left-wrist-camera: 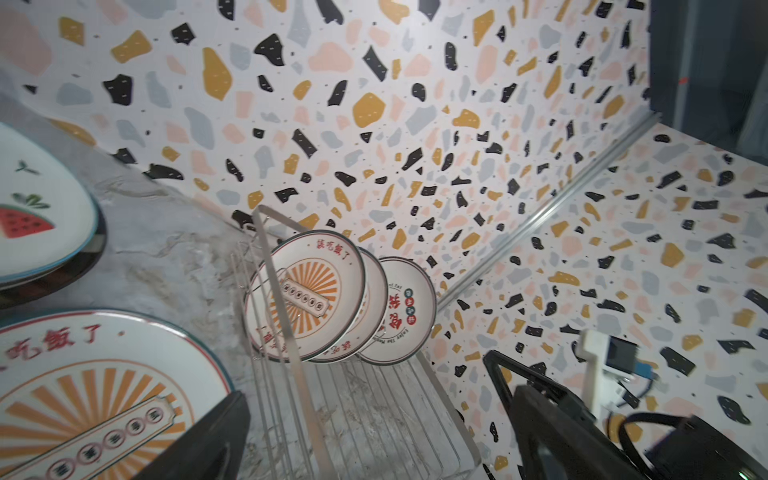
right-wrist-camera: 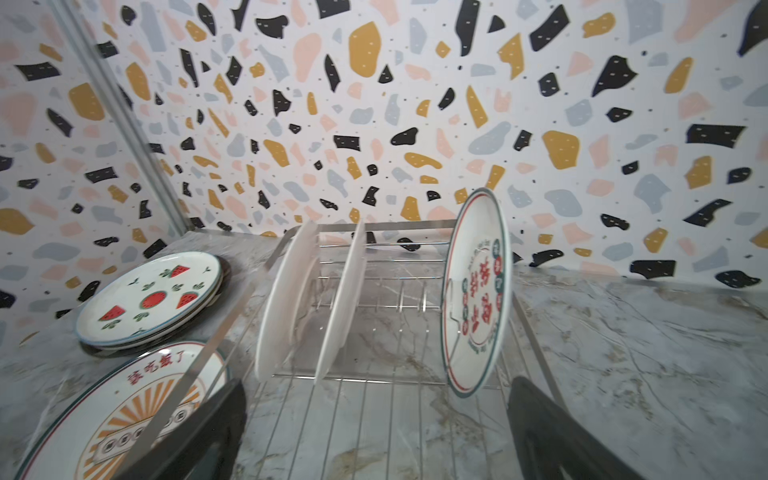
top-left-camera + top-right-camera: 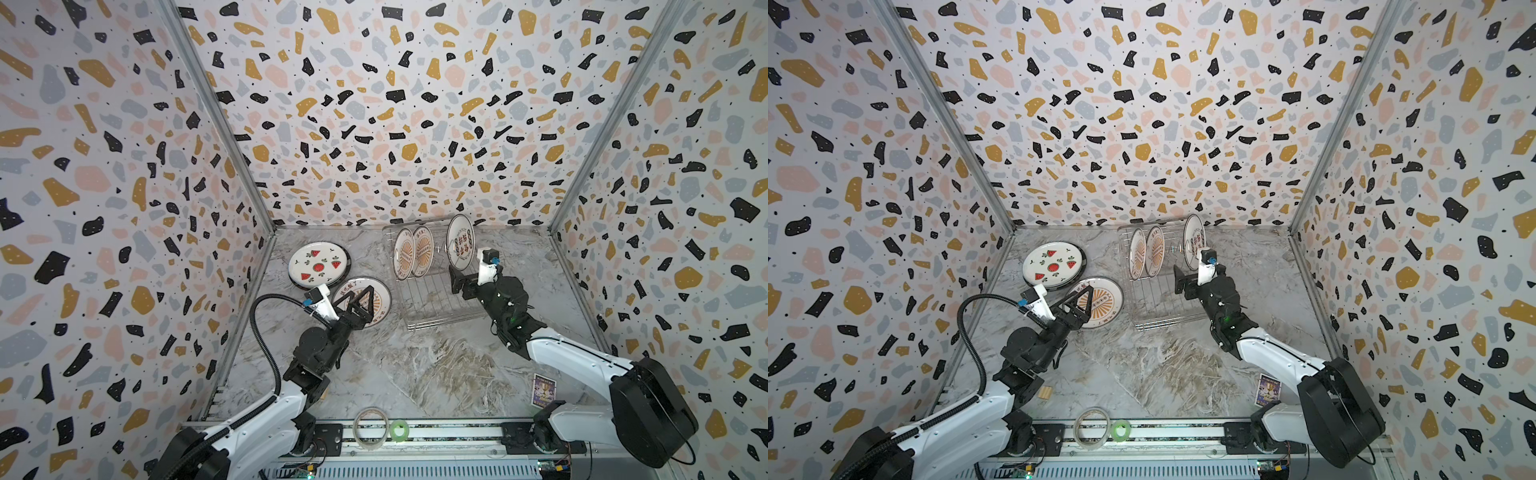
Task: Unload the plates from the dish rack
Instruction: 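Open the left gripper and draw it back while the right reaches to the rack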
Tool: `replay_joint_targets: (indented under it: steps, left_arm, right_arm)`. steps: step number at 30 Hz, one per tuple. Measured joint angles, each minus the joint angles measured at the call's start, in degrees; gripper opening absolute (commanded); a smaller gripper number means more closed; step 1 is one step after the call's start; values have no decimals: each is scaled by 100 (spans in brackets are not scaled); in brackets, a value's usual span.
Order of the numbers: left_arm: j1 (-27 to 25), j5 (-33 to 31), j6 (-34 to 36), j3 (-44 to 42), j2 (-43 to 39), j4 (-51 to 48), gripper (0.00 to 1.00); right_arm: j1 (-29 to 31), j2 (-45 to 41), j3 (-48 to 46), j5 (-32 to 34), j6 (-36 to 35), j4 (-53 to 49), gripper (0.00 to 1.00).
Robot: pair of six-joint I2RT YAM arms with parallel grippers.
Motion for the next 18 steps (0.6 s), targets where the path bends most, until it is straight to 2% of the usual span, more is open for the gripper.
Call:
replay_joint_targets:
  steps: [11, 14, 18]
  left_arm:
    - [-205, 992, 780, 264, 743, 1145, 100]
    - [-258, 1196, 883, 409, 966, 1349, 100]
    - [-321, 1370, 1019, 616, 1226, 1453, 100]
  right_arm:
    - [-835, 1305, 1517, -153, 219, -588, 99]
    - [-892, 1801, 2065, -37, 240, -807, 92]
    - [-901, 2382, 2684, 214, 243, -1132, 76]
